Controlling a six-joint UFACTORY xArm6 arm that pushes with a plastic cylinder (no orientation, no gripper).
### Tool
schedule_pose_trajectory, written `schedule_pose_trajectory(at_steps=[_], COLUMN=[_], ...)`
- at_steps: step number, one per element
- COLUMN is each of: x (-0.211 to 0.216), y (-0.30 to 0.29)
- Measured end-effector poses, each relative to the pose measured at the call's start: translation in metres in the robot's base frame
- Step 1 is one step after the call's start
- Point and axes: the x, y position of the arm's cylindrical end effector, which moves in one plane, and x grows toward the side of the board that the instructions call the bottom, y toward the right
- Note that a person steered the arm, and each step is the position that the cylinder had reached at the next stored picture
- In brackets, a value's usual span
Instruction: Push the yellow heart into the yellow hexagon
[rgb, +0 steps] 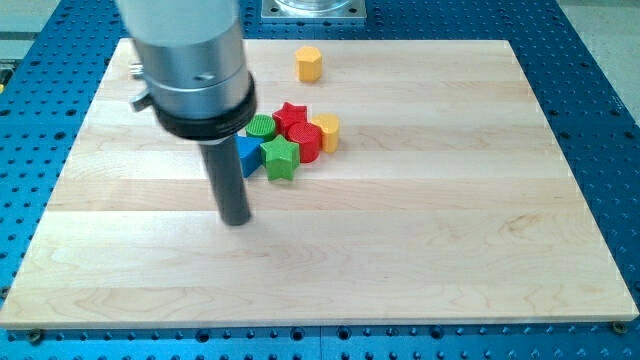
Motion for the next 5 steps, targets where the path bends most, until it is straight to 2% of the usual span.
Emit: schedule_pose_trajectory(at_steps=[2,3,4,5], x=[-0.084,-0.113,-0.054,-0.075], y=[0.149,0.109,0.134,0.099])
